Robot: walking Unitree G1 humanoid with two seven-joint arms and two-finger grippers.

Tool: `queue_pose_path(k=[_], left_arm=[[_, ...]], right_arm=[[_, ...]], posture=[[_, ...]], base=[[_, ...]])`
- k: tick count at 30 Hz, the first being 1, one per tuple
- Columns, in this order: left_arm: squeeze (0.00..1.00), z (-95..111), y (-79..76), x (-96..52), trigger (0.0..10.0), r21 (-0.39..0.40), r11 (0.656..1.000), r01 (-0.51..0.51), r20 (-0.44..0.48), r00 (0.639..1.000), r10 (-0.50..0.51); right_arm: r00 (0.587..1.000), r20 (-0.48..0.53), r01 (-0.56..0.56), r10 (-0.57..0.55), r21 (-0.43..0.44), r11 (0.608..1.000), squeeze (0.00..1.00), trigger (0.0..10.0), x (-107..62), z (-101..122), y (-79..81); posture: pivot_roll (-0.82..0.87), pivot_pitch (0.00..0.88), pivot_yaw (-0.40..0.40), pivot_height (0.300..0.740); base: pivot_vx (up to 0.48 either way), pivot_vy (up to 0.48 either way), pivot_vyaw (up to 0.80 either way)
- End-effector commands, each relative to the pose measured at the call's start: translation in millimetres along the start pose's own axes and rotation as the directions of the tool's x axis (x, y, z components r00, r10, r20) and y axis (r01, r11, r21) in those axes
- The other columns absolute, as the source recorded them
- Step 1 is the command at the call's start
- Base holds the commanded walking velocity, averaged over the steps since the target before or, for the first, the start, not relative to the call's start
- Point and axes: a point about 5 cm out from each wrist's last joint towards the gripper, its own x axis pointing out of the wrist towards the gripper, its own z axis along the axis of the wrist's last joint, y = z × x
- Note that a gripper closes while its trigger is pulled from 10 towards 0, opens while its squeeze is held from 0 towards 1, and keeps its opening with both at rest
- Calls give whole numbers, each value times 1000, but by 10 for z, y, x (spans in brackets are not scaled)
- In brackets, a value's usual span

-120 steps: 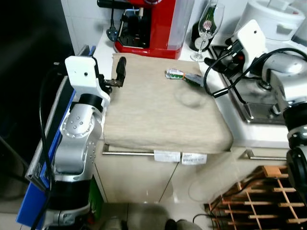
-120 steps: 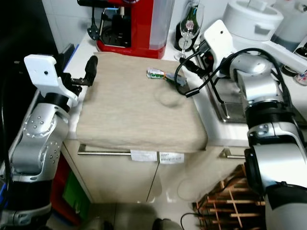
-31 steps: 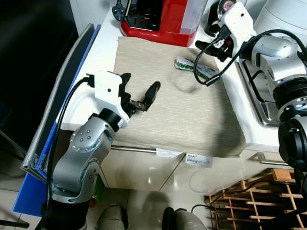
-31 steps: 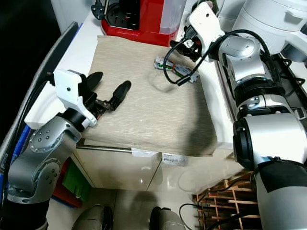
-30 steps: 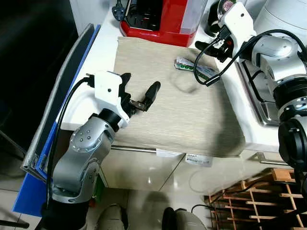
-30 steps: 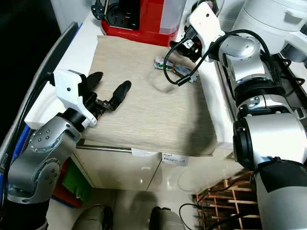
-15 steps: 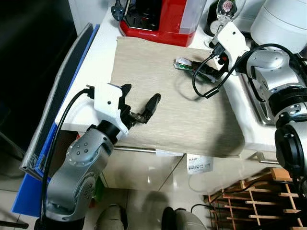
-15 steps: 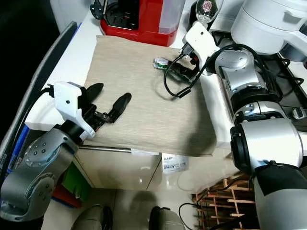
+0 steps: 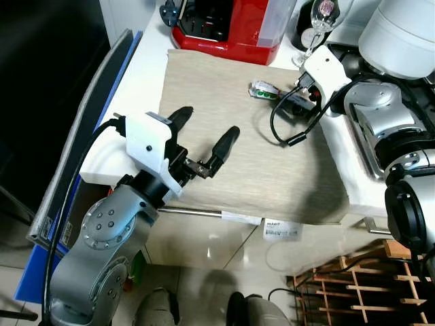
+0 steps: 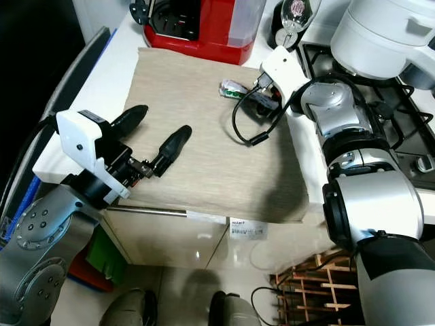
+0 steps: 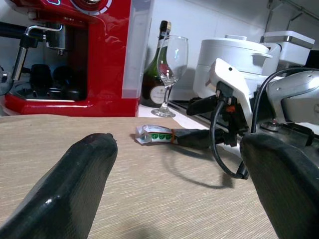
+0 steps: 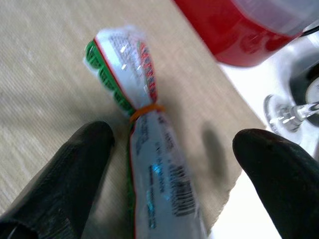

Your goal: Restocking fridge

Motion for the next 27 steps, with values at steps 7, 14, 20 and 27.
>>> queue_pose_path(k=[7,14,20,27], left_arm=[[0,14,-57,-46,10000,-3,1000,2,-4,1000,-2],[0,17,-82,-66,10000,0,1000,-7,-4,1000,7],[0,12,-56,-90,10000,-6,999,-39,-9,999,39],[0,-2,-54,-82,10000,-12,999,-51,-13,999,51]], right_arm=[[994,-100,-47,44,-20,999,0,10000,31,-131,86],[994,-113,6,-13,-64,998,0,0,77,-122,112],[992,-120,15,-26,-87,996,0,0,116,-149,172],[992,-120,34,-49,-127,991,0,0,136,-154,195]], posture=[[186,177,-161,740],[198,180,-182,740],[208,179,-189,740],[199,184,-193,740]], base=[[0,0,0],[0,0,0],[0,0,0],[0,0,0]])
